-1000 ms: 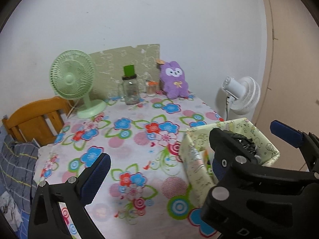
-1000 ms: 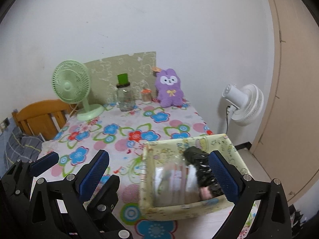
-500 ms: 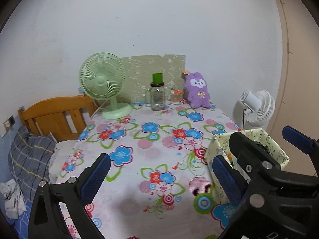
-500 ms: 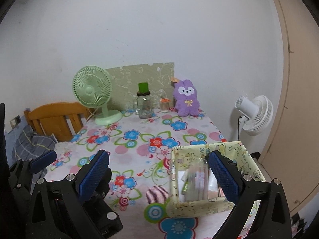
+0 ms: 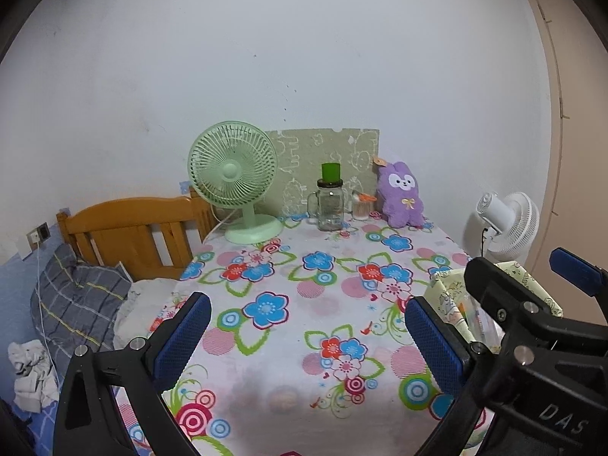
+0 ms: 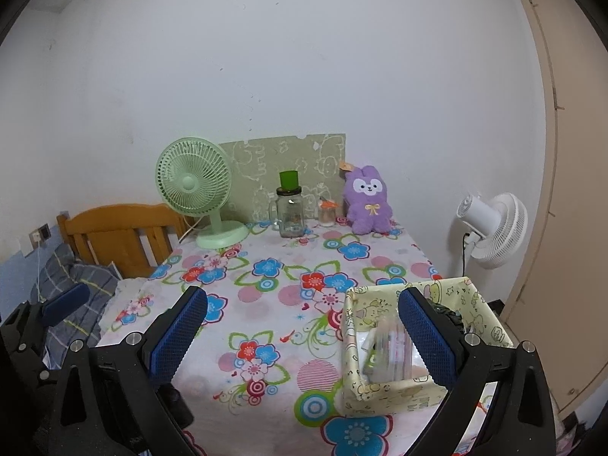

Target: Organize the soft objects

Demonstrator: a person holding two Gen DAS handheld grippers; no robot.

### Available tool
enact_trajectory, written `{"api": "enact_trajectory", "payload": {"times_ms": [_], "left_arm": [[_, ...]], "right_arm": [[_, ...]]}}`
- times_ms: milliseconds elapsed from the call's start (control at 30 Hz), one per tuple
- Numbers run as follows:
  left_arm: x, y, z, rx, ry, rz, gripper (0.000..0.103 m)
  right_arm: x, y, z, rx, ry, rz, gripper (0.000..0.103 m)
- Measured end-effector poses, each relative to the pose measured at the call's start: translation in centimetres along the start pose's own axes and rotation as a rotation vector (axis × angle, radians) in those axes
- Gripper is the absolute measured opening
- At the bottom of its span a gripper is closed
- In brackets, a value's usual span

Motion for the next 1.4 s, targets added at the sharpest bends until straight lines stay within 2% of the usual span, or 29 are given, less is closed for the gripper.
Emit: {"api": "enact_trajectory", "payload": {"times_ms": [467, 833, 1233, 1400], "left_arm": [[-0.3, 0.0, -0.1, 0.038, -0.028, 0.008, 0.103], [-1.3, 0.6, -0.1, 0.036, -0.062, 0.017, 0.103], [-1.8, 0.8, 0.0, 0.04, -0.091, 0.021, 0.103], [-1.8, 0.8, 0.1, 0.042, -0.092, 0.026, 0.103]], "right_arm": [[0.9, -0.2, -0.1, 0.024, 0.01, -0.022, 0.102], [1.8, -0.1, 0.0, 0.034, 0.004, -0.055, 0.102], [2.4, 0.6, -0.1, 0.019, 0.005, -0.086, 0.102], [2.3, 0.8, -0.2, 0.011, 0.001, -0.073, 0.102]]}}
Point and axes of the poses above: each gripper's, at about its wrist camera, not at the fingertips, and y roughly the way its jaws point, x to its right, z to its top, the point moved 2 cm from there along y, roughly the way its jaws point, and after that the axes turned 4 degrees about -x, right-handed, at the moved point
